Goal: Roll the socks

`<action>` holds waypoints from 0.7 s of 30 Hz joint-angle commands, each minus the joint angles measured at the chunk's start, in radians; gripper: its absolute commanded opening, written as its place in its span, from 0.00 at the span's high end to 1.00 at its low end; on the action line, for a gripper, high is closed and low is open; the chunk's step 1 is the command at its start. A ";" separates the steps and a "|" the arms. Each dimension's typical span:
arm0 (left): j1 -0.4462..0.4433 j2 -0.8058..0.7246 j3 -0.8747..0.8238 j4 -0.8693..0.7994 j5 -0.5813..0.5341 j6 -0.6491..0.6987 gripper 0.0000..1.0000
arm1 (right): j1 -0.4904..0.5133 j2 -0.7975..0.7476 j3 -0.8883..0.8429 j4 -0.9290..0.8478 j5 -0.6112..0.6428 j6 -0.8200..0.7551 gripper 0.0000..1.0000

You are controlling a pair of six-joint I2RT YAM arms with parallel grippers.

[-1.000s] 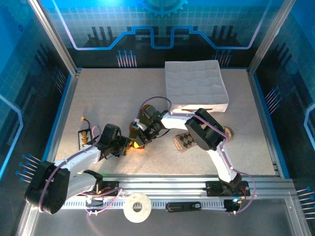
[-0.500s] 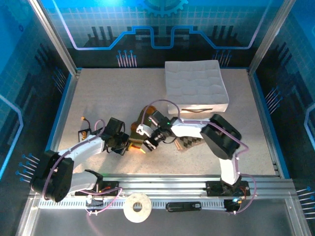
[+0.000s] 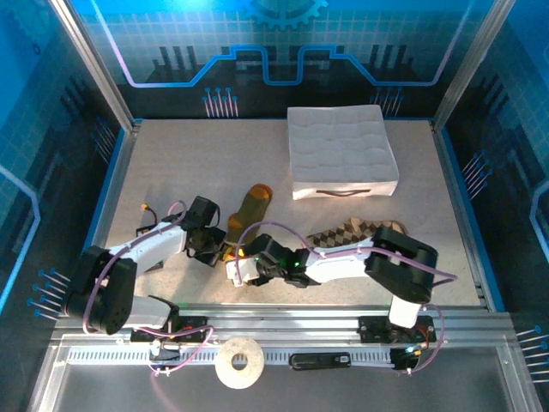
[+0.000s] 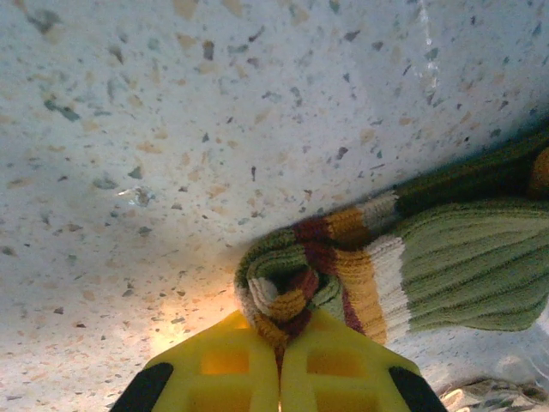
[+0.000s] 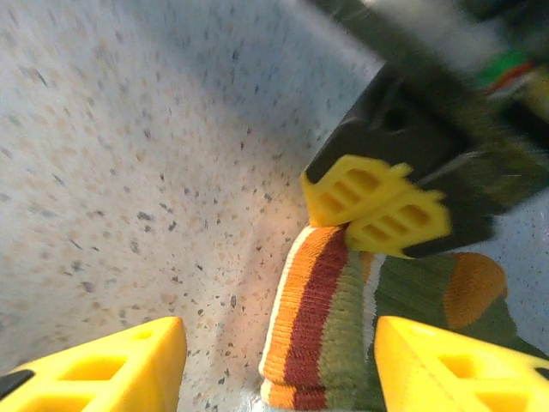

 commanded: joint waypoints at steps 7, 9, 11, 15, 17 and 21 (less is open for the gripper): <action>0.012 0.057 -0.020 -0.186 -0.033 0.054 1.00 | -0.007 0.170 0.137 -0.027 0.202 -0.003 0.74; 0.014 0.042 -0.011 -0.193 -0.036 0.062 1.00 | -0.011 0.172 0.147 -0.088 0.177 0.038 0.86; 0.017 0.011 0.001 -0.204 -0.040 0.069 1.00 | -0.020 0.171 0.155 -0.145 0.137 0.091 0.93; 0.036 -0.110 0.021 -0.237 -0.045 0.067 0.69 | -0.058 0.158 0.179 -0.275 -0.014 0.243 1.00; 0.056 -0.177 0.021 -0.260 -0.054 0.057 0.58 | -0.079 0.154 0.186 -0.315 -0.106 0.305 1.00; 0.109 -0.270 -0.015 -0.272 -0.022 0.030 0.43 | -0.125 0.180 0.220 -0.389 -0.273 0.404 1.00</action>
